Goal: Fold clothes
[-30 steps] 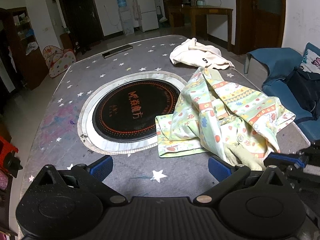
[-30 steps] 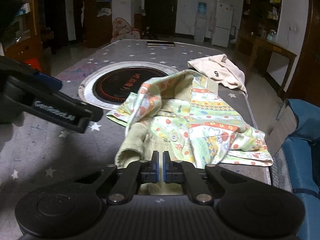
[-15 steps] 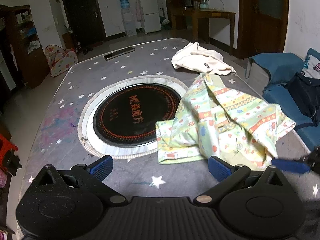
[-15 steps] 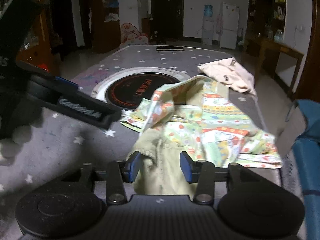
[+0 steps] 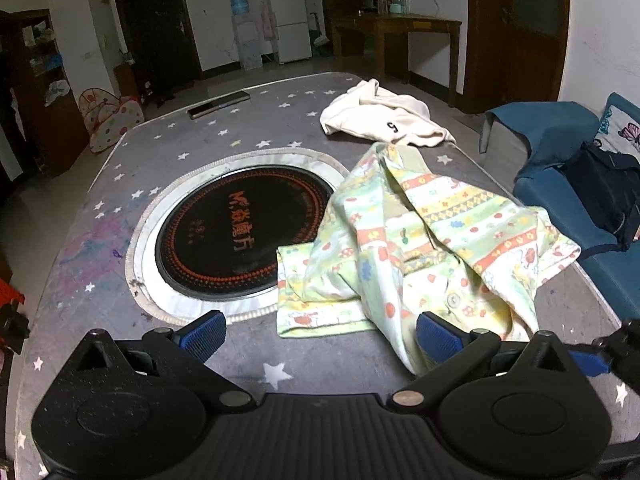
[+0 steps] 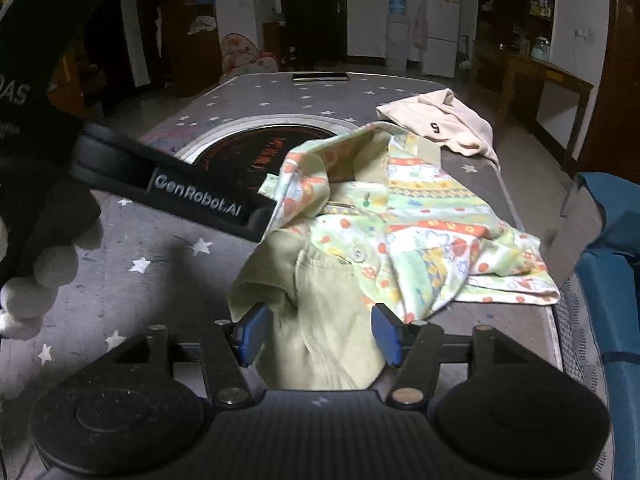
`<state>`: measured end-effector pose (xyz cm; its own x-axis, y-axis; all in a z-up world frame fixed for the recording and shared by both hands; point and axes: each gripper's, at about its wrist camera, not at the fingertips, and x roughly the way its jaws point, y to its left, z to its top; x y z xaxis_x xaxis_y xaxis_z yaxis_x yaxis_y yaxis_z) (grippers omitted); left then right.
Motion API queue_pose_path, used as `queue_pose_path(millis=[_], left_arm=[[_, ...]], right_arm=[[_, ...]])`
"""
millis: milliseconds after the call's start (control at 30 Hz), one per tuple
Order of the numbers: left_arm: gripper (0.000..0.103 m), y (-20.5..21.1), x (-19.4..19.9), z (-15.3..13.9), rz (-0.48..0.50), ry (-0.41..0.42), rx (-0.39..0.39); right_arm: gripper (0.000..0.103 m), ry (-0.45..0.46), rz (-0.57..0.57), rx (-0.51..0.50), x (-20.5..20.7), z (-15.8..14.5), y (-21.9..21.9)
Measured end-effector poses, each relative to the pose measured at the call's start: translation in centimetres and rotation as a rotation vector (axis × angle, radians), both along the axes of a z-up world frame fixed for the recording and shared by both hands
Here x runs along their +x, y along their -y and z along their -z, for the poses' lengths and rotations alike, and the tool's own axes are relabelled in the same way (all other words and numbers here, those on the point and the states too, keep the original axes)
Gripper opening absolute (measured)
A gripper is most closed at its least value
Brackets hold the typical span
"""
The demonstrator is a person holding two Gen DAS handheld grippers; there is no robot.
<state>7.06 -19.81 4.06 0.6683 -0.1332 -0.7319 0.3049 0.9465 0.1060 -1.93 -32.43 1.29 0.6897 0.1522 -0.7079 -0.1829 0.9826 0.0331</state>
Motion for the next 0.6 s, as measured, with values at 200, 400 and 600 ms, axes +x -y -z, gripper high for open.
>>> queue_pose_path(millis=[200, 400, 600], left_arm=[[0.103, -0.5, -1.1, 0.5, -0.004, -0.008, 0.001], [0.103, -1.2, -2.5, 0.9, -0.01, -0.015, 0.007], [0.103, -1.7, -3.9, 1.0, -0.015, -0.014, 0.012]], right_arm=[[0.068, 0.005, 0.019, -0.009, -1.2, -0.2, -0.3], [0.074, 0.013, 0.032, -0.021, -2.5, -0.5, -0.6], [0.079, 0.019, 0.041, -0.032, -3.9, -0.7, -0.9]])
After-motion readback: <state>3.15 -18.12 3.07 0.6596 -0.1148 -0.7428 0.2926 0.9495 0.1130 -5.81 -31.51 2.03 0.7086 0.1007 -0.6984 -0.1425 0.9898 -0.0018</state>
